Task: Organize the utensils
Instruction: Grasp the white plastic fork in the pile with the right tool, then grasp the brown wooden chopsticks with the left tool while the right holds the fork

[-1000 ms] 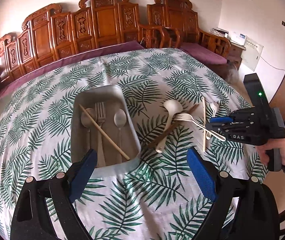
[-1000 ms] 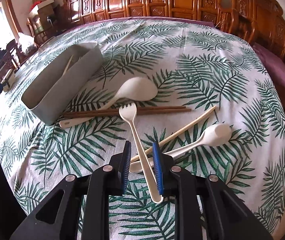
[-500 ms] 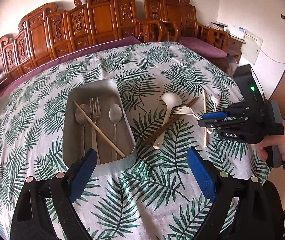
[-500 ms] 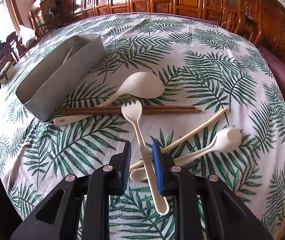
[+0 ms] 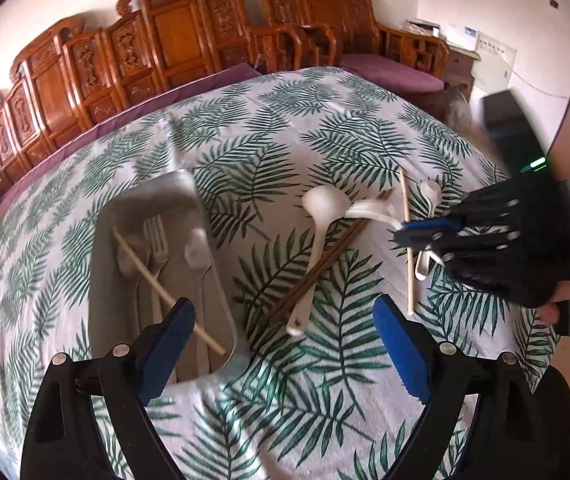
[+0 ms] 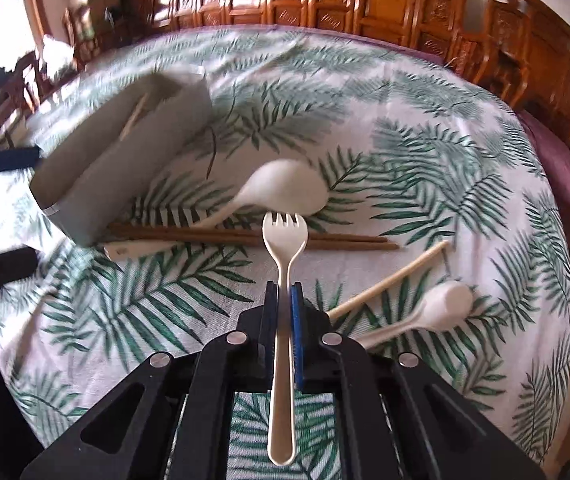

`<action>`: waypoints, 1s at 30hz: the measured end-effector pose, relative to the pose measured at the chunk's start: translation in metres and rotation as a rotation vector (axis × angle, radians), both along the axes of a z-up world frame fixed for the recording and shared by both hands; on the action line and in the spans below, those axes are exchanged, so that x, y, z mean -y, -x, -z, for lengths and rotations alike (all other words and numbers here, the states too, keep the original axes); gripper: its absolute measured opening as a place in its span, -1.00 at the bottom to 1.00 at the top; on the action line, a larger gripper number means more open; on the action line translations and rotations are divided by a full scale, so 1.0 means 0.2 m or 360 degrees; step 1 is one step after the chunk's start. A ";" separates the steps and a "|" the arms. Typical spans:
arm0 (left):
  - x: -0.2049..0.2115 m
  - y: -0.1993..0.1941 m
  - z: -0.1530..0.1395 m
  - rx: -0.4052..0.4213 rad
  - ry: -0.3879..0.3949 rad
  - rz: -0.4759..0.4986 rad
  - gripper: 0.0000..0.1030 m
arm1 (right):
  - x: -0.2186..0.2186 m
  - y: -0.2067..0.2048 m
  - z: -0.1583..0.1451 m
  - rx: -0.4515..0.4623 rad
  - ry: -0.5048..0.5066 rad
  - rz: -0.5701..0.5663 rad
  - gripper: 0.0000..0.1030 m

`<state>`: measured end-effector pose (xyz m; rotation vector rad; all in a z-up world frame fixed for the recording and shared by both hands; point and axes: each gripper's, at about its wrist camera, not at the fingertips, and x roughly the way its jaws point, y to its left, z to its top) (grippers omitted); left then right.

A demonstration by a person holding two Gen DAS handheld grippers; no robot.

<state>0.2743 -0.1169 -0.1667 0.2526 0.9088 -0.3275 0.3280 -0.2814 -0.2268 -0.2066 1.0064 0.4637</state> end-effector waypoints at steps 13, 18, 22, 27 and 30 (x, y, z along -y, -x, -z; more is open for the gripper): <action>0.26 -0.15 0.13 -0.0152 0.0067 0.0120 0.31 | 0.37 0.12 -0.18 0.0061 -0.0138 0.0252 -0.84; 0.31 -0.21 0.18 -0.0145 0.0015 0.0111 0.14 | 0.39 0.13 -0.15 0.0032 -0.0146 0.0262 -0.84; 0.32 -0.24 0.21 -0.0149 -0.0032 0.0133 -0.05 | 0.38 0.13 -0.13 0.0017 -0.0150 0.0251 -0.84; 0.33 -0.28 0.24 -0.0175 -0.0067 0.0172 -0.26 | 0.38 0.13 -0.13 0.0008 -0.0155 0.0251 -0.84; 0.34 -0.30 0.28 -0.0201 -0.0096 0.0173 -0.46 | 0.38 0.13 -0.12 0.0007 -0.0158 0.0253 -0.84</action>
